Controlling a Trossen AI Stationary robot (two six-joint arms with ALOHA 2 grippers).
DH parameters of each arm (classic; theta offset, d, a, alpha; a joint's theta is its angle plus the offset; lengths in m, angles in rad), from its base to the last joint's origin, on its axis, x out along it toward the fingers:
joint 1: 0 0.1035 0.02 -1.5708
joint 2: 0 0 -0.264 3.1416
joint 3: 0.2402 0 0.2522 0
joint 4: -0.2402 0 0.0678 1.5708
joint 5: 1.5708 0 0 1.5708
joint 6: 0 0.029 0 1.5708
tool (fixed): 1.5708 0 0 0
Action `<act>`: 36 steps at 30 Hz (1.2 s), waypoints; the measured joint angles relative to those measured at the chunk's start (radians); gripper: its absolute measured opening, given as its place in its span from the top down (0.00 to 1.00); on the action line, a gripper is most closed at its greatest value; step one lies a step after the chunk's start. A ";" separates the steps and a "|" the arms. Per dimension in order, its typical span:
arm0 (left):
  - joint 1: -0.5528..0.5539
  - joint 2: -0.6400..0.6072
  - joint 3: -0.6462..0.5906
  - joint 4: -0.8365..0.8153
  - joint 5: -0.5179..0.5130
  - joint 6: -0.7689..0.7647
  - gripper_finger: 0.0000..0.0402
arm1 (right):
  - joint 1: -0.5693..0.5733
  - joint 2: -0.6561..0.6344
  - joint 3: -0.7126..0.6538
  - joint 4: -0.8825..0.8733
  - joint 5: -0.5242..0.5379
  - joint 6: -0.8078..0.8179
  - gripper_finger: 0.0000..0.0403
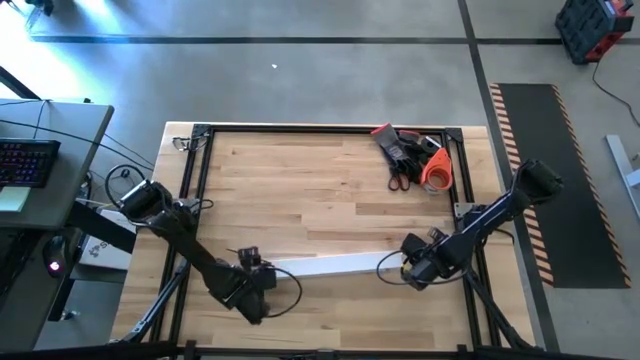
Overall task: Ziptie cables
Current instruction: Close the white cable duct
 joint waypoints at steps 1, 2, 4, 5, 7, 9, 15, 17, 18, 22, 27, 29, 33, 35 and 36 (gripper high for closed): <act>-0.006 0.000 -0.017 0.022 0.007 -0.017 0.24 | 0.004 0.000 0.000 0.001 0.008 0.002 1.00; -0.011 0.000 -0.035 0.047 0.018 -0.031 0.24 | 0.008 0.000 0.000 0.003 0.013 0.002 1.00; -0.017 0.000 -0.074 0.106 0.039 -0.058 0.24 | 0.012 0.000 0.000 0.005 0.014 0.002 1.00; -0.017 0.000 -0.092 0.127 0.047 -0.077 0.24 | 0.012 0.000 0.000 0.005 0.014 0.002 1.00; -0.016 0.000 -0.121 0.146 0.051 -0.114 0.24 | 0.012 0.000 0.000 0.006 0.013 0.003 1.00; -0.008 0.000 -0.144 0.156 0.054 -0.137 0.24 | 0.012 0.000 0.000 0.009 0.013 0.001 1.00; -0.003 -0.003 -0.116 0.137 0.108 -0.118 0.24 | 0.012 0.000 0.000 0.010 0.011 0.000 1.00; -0.005 -0.016 -0.084 0.107 0.101 -0.115 0.24 | 0.012 0.000 0.000 0.009 0.010 0.000 1.00; -0.009 -0.026 -0.069 0.078 0.083 -0.110 0.24 | 0.012 0.000 -0.001 0.009 0.010 0.000 1.00; -0.002 -0.060 -0.058 -0.036 0.009 -0.103 0.24 | 0.009 0.000 -0.001 0.008 0.010 -0.008 1.00; 0.049 -0.071 -0.057 -0.036 -0.036 0.043 0.24 | 0.009 0.000 -0.001 0.009 0.010 -0.008 1.00; 0.078 -0.071 -0.057 -0.031 -0.054 0.099 0.24 | 0.009 0.000 -0.001 0.009 0.010 -0.008 1.00; 0.133 -0.071 -0.083 0.018 -0.055 0.168 0.23 | 0.009 0.000 -0.001 0.009 0.010 -0.007 1.00; 0.156 -0.071 -0.110 0.075 -0.015 0.208 0.22 | 0.009 0.000 -0.001 0.009 0.010 -0.008 1.00; 0.163 -0.071 -0.126 0.106 0.013 0.229 0.22 | 0.009 0.000 -0.001 0.010 0.010 -0.008 1.00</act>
